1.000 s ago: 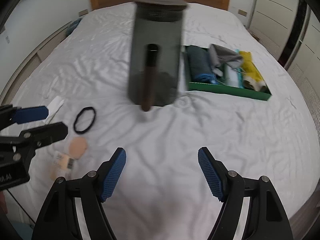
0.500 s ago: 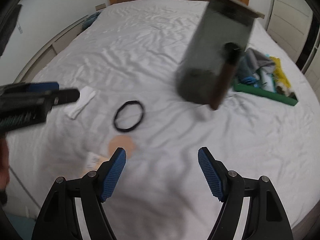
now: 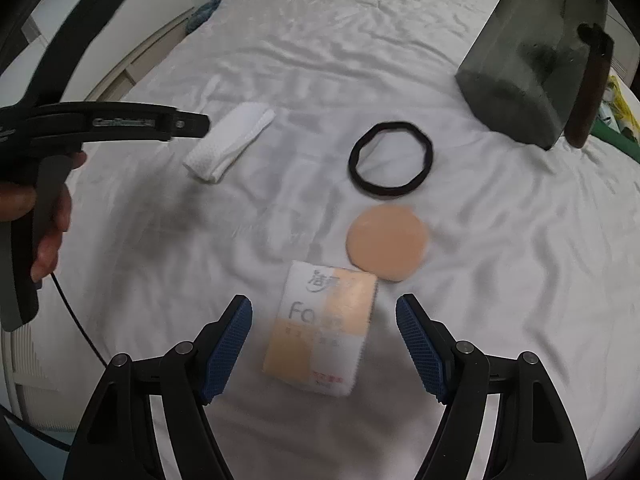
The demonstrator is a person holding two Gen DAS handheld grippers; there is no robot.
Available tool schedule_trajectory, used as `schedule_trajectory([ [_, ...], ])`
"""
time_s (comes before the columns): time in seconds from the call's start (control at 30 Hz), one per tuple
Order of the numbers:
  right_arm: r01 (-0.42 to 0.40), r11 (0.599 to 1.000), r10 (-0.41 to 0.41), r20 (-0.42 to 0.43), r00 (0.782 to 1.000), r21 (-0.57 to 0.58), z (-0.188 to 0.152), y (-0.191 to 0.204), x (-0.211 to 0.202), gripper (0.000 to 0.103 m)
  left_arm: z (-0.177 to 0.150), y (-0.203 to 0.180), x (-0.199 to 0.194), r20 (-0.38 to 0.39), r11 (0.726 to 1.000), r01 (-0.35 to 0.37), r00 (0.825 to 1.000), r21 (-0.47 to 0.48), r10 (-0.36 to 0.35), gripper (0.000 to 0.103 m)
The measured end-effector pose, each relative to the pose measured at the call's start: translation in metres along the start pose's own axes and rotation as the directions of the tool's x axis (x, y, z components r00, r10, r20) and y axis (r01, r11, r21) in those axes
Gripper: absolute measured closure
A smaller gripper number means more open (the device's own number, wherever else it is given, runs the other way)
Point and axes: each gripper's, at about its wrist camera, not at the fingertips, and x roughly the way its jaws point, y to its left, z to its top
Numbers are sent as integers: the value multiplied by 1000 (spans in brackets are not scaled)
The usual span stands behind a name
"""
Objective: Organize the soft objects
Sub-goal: 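Grasp the white folded towel with the left tool while the right tool grasps the beige sponge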
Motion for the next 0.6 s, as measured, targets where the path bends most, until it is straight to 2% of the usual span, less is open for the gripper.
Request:
schedule_trajectory([
  [0.17,13,1000,-13,-3,1000,17,0,2,10,28,4,-11,14,-11,1000,14,1000,28,-13,44],
  [0.4,65,995,-68,32,997,80,15,-22,6,28,8,-14,24,-19,999,15,1000,33,-14,44],
  [0.53,81,993,-83,21,996,86,29,-30,19,33,6,-15,29,-24,999,6,1000,37,-5,44],
  [0.6,77,994,-78,8,997,82,33,-31,26,42,6,-15,32,-28,1000,8,1000,29,-7,44],
])
